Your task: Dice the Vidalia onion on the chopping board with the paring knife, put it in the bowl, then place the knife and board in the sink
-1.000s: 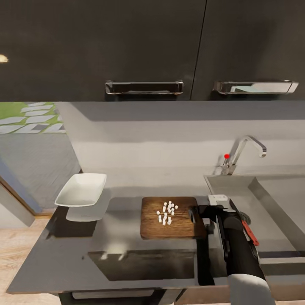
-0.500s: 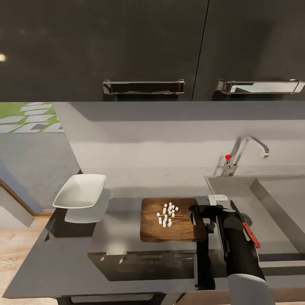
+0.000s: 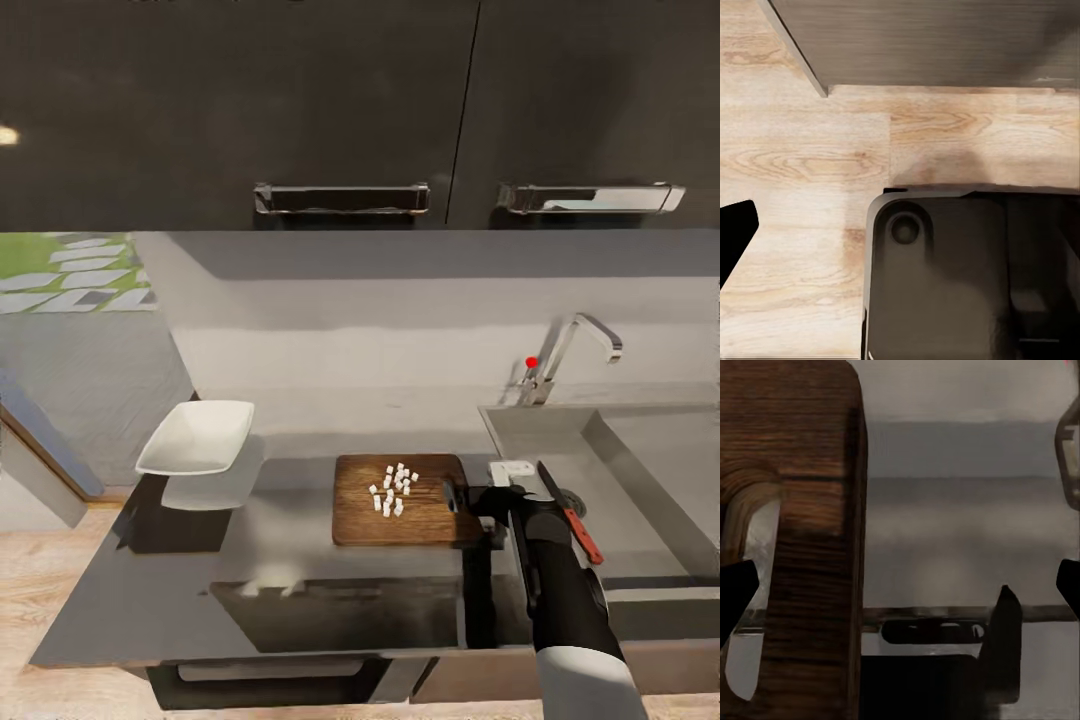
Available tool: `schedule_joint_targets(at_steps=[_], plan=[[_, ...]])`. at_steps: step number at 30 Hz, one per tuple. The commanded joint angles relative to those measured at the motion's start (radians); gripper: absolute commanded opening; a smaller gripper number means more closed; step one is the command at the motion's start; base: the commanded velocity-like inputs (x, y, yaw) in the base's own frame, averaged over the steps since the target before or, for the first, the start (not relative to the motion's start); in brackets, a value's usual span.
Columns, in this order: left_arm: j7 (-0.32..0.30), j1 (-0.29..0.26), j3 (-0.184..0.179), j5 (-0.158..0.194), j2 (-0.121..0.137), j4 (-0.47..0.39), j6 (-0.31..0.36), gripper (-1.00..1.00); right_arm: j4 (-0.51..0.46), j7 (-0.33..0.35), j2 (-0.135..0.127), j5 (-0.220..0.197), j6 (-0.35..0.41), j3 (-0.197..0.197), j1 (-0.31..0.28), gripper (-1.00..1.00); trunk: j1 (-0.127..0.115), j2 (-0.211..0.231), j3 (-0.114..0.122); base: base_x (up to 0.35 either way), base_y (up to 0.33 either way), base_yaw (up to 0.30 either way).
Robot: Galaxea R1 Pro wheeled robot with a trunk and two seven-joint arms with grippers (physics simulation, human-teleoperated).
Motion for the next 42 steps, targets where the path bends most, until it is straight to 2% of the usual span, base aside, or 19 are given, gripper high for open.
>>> schedule_joint_targets(at_steps=[1, 8, 24, 42], plan=[[0.004, 0.0, -0.007, 0.01, 0.002, -0.001, -0.002, 1.0, 0.0, 0.01, 0.001, 0.011, 0.003, -0.001, -0.001, 1.0, 0.0, -0.002, -0.002, -0.076, 0.0, 0.0], [0.004, 0.0, -0.006, 0.009, 0.002, -0.001, -0.002, 1.0, 0.004, 0.01, 0.001, 0.011, 0.003, 0.015, -0.001, 1.0, 0.0, -0.002, -0.002, -0.022, 0.0, 0.0], [0.004, 0.0, -0.005, 0.009, 0.002, 0.017, -0.002, 1.0, 0.011, 0.011, 0.001, 0.011, 0.002, 0.019, -0.001, 1.0, 0.0, -0.002, -0.003, -0.001, 0.0, 0.0], [0.004, 0.0, -0.005, 0.009, 0.002, 0.019, -0.002, 1.0, 0.011, 0.014, 0.001, 0.011, 0.003, 0.019, -0.001, 1.0, 0.0, -0.002, -0.023, 0.0, 0.0, 0.0]])
